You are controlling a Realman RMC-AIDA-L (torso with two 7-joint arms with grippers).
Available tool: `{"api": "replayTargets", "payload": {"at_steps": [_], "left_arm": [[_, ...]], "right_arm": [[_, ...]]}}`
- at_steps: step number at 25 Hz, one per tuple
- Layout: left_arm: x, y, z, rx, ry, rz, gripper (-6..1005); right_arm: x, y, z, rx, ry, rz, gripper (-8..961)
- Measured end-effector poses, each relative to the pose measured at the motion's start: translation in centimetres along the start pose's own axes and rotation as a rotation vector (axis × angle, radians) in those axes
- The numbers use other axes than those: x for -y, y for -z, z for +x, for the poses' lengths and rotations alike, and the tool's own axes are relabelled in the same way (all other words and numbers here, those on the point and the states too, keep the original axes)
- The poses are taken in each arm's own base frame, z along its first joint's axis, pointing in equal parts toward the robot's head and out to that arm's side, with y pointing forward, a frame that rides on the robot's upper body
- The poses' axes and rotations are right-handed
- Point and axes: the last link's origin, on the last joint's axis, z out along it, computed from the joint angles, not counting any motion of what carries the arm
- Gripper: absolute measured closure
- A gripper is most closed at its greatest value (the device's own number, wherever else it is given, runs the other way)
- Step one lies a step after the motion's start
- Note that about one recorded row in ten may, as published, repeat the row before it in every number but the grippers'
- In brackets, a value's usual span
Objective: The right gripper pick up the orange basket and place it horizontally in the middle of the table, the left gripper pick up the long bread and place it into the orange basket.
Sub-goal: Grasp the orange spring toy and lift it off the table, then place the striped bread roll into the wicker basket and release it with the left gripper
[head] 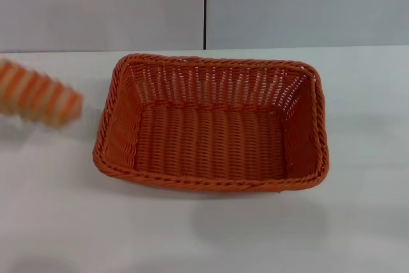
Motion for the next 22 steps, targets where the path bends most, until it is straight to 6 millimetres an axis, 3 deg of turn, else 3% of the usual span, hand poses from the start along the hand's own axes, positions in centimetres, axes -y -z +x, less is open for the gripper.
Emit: {"api": "replayTargets", "payload": {"at_steps": [4,8,15,17,22], "left_arm": [[0.1,0.1,2.3,-0.159,0.024,0.009,715],[-0.4,-0.2,2.6,-0.229,0.057,-0.021,750],[-2.4,-3.0,1.1,-0.258,0.143,-0.168,783],[-4.0,-5.2,0.0,-0.2,0.142,-0.266,790],[-6.0,-8.0,-1.4,-0.171,0.157,-0.347,823]], "right_arm": [[-0.1,0.1,0.0,0.002,-0.007,0.002,402],[-0.1,0.2,0.0,0.003,-0.009,0.003,402],[-0.3,-0.6,0.1,0.011,-0.013,-0.014,402],[-0.4,-1.0,0.2,0.011,-0.016,-0.024,402],[-0.6,-1.3,0.4,0.007,-0.021,-0.033,402]]}}
